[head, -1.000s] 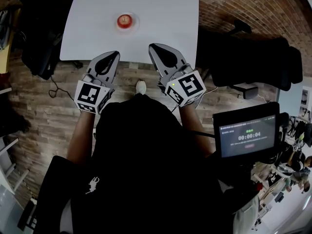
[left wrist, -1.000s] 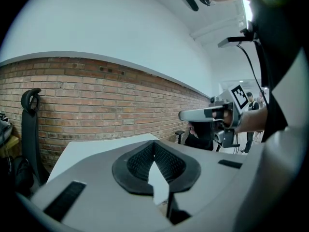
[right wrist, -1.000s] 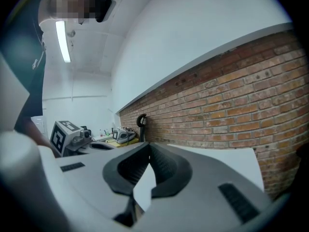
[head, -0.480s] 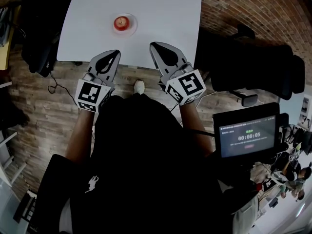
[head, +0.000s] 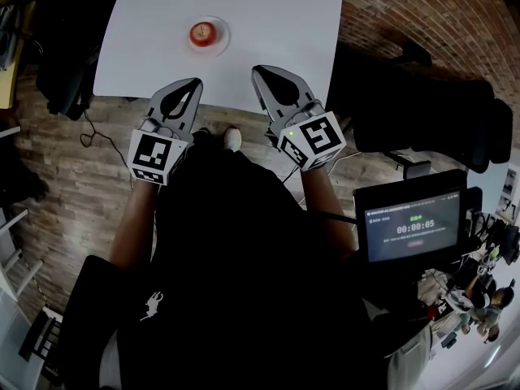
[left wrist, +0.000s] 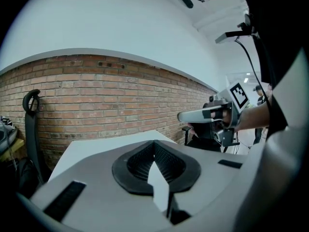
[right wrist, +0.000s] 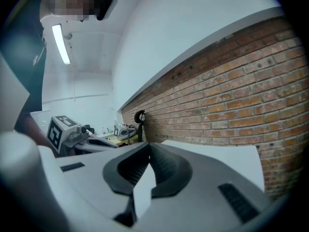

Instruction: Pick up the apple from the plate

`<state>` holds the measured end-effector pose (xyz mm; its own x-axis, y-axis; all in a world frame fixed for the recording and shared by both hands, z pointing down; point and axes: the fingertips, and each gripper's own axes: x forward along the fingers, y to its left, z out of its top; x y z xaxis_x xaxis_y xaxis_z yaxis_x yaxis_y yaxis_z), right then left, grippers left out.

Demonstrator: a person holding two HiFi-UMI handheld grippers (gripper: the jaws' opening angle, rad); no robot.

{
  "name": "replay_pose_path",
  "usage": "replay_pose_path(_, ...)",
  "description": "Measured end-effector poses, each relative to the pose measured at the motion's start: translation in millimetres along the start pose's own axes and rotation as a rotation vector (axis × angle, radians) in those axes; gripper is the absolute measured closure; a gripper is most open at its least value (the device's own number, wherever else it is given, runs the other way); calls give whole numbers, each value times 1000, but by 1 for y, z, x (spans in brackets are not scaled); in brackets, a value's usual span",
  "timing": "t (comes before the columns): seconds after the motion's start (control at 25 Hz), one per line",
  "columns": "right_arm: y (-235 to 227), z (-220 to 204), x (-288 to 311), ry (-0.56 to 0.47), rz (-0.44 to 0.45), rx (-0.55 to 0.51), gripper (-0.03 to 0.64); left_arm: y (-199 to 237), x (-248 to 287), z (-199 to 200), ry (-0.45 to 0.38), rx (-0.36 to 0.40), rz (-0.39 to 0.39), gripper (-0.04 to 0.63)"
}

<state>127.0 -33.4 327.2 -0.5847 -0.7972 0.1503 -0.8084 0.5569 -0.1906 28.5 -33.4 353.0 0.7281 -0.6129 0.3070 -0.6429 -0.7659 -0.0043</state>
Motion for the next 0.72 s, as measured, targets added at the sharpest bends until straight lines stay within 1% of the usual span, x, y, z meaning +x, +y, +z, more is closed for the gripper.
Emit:
replay_pose_path(0.16, 4, 0, 2, 5, 12, -4, 612, 3, -4, -9, 20, -18, 21, 589)
replay_pose_path(0.32, 2, 2, 2, 2, 8, -6, 612, 6, -2, -8, 4, -61, 16, 589)
replay_pose_path(0.48, 0, 2, 2, 4, -4, -7, 612, 8, 6, -4, -2, -59, 9, 589)
replay_pose_path(0.72, 5, 5, 14, 14, -10, -6, 613, 24, 6, -5, 6, -52, 3, 589)
